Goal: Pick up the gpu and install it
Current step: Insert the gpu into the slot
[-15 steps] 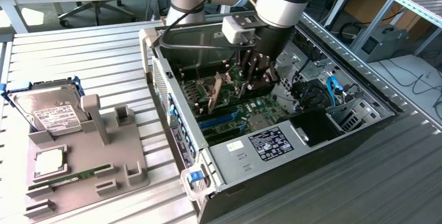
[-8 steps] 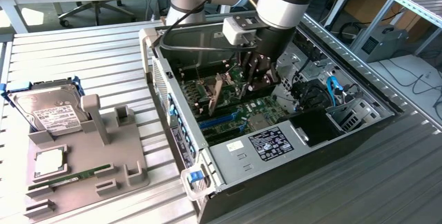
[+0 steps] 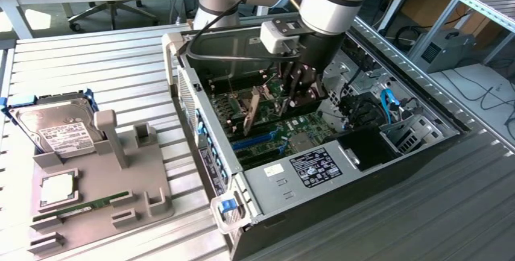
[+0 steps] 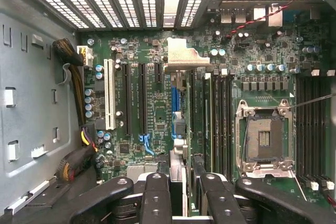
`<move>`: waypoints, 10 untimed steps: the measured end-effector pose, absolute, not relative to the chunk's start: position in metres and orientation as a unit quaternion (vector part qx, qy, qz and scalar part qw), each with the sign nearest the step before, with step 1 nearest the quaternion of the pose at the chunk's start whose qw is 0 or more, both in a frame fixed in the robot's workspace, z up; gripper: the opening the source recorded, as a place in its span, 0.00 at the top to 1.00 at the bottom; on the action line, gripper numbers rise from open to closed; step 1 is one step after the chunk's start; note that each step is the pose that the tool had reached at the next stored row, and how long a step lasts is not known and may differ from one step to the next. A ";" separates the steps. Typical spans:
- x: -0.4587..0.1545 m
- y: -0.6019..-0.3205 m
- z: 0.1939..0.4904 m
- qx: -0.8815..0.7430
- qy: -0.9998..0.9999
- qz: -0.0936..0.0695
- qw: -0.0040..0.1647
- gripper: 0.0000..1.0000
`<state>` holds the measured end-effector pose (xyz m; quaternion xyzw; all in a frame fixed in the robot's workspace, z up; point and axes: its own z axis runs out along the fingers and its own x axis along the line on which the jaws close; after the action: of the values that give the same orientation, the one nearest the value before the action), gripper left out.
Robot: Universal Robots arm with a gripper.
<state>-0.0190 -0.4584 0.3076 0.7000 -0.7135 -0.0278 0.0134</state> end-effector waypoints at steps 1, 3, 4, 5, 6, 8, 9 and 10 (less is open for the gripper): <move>-0.019 -0.459 0.308 0.700 -0.714 -0.028 0.013 0.73; -0.019 -0.459 0.307 0.700 -0.714 -0.028 0.013 0.73; -0.019 -0.459 0.307 0.700 -0.714 -0.028 0.013 0.73; -0.019 -0.460 0.307 0.700 -0.714 -0.028 0.013 0.73; -0.019 -0.460 0.307 0.700 -0.713 -0.028 0.013 0.73; -0.019 -0.460 0.307 0.700 -0.714 -0.028 0.013 0.73; -0.019 -0.461 0.307 0.700 -0.714 -0.028 0.013 0.73; -0.019 -0.461 0.307 0.700 -0.714 -0.028 0.013 0.73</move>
<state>-0.0191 -0.4608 0.3072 0.7000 -0.7135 -0.0278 0.0133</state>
